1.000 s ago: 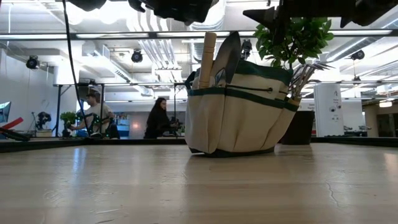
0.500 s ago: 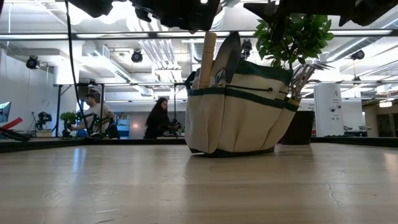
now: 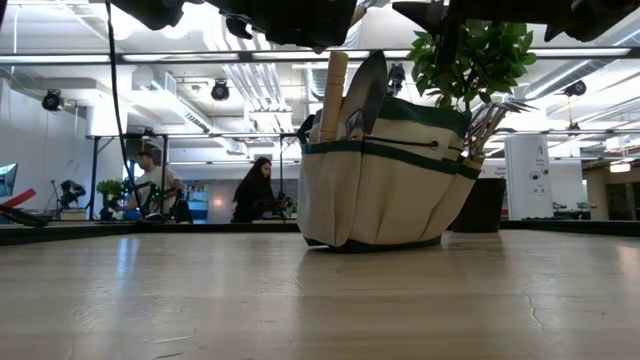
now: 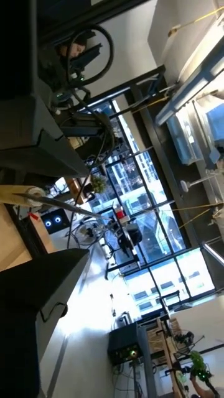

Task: Pick & Place Garden tools in Gardening bag
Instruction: Put the brown trowel into the green gardening bag

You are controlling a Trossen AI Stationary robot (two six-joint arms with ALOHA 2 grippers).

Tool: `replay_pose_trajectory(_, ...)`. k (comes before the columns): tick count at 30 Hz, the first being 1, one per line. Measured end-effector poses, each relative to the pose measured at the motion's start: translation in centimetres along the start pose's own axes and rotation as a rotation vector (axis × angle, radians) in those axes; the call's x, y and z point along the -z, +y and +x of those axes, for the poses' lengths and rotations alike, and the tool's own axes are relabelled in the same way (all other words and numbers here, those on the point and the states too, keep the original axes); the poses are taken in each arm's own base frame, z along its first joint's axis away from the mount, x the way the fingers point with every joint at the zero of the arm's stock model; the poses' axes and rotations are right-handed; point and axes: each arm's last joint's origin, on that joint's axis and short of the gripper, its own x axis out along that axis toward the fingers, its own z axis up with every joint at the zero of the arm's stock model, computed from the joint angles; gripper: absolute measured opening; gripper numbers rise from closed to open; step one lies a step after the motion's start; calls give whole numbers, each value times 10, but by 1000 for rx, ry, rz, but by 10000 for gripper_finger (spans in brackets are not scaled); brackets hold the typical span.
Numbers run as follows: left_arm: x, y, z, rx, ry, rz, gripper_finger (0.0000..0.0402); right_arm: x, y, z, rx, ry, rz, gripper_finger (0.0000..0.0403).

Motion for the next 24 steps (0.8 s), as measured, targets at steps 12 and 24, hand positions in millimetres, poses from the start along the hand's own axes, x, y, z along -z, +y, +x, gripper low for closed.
replay_pose_trajectory(12,3,-1,3,19,4,23,66,11,-1,21,2,2,-5,176)
replay_pose_trajectory(24,3,0,0,-43,39,68,66,10,-1,31,11,1,-20,129)
